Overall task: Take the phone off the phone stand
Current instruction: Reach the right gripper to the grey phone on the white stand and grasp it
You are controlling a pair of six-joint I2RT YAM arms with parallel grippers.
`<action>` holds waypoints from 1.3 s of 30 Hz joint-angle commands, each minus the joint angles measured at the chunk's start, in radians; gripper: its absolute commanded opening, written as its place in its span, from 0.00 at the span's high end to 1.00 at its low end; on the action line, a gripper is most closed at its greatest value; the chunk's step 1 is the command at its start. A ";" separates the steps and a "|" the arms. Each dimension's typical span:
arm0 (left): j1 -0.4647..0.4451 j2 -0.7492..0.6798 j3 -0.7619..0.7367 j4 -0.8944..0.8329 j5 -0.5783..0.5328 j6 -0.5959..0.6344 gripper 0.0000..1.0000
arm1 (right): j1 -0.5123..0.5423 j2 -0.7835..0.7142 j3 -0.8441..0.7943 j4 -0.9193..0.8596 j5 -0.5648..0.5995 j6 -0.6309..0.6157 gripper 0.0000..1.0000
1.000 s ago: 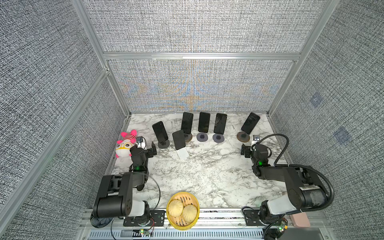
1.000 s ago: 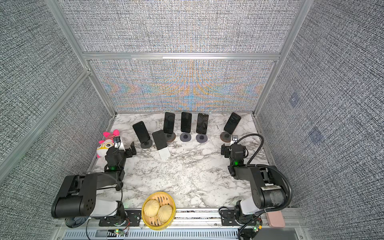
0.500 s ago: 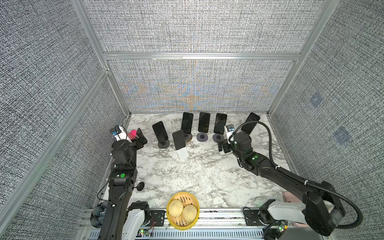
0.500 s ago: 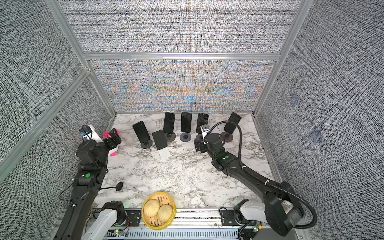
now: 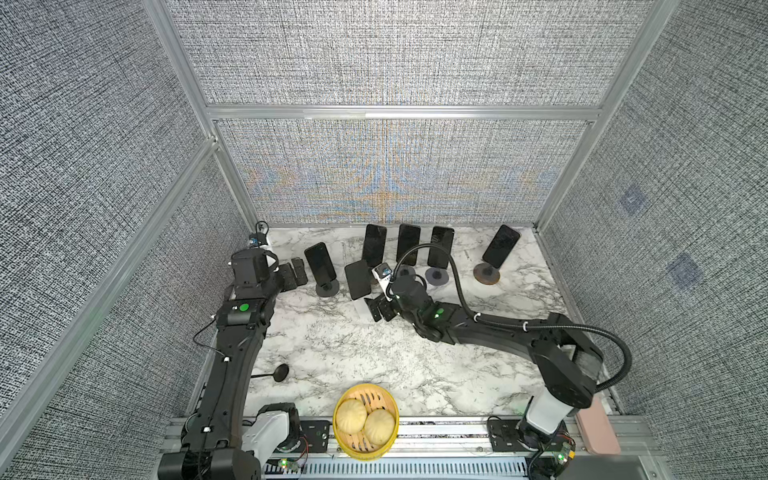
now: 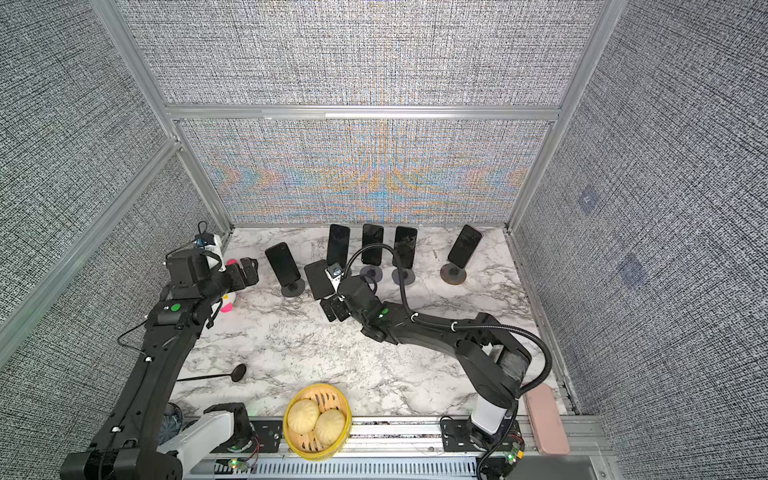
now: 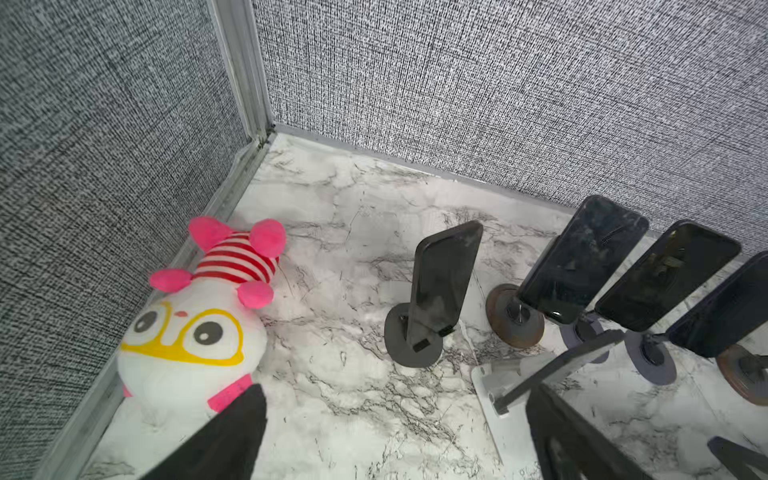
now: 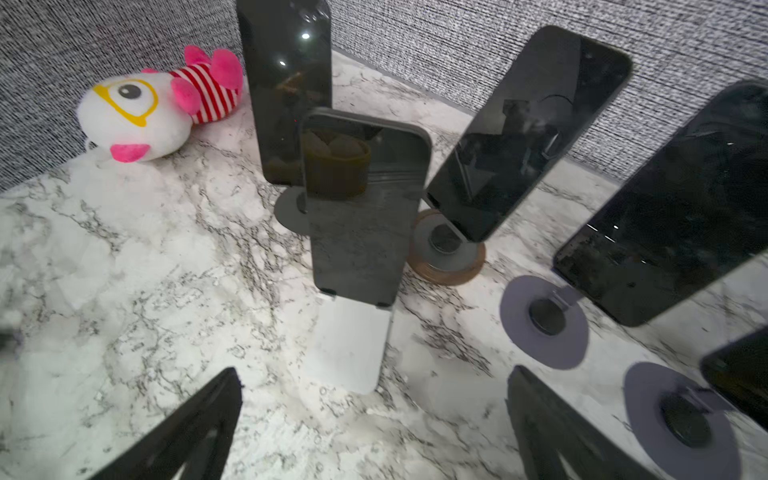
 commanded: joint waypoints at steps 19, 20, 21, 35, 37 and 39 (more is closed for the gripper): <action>0.070 -0.043 -0.055 0.065 0.072 -0.039 0.02 | -0.036 0.307 0.246 0.214 0.047 0.069 0.01; 0.075 -0.043 -0.057 0.068 0.078 -0.043 0.02 | -0.037 0.316 0.262 0.206 0.041 0.066 0.01; 0.079 -0.042 -0.056 0.072 0.085 -0.045 0.02 | -0.039 0.329 0.277 0.199 0.040 0.060 0.01; 0.133 -0.042 -0.066 0.096 0.138 -0.073 0.02 | -0.038 0.418 0.348 0.191 0.053 0.079 0.02; 0.136 -0.044 -0.068 0.098 0.141 -0.076 0.02 | -0.036 0.416 0.336 0.209 0.067 0.083 0.05; 0.141 -0.045 -0.069 0.099 0.146 -0.079 0.02 | -0.033 0.417 0.332 0.215 0.078 0.085 0.09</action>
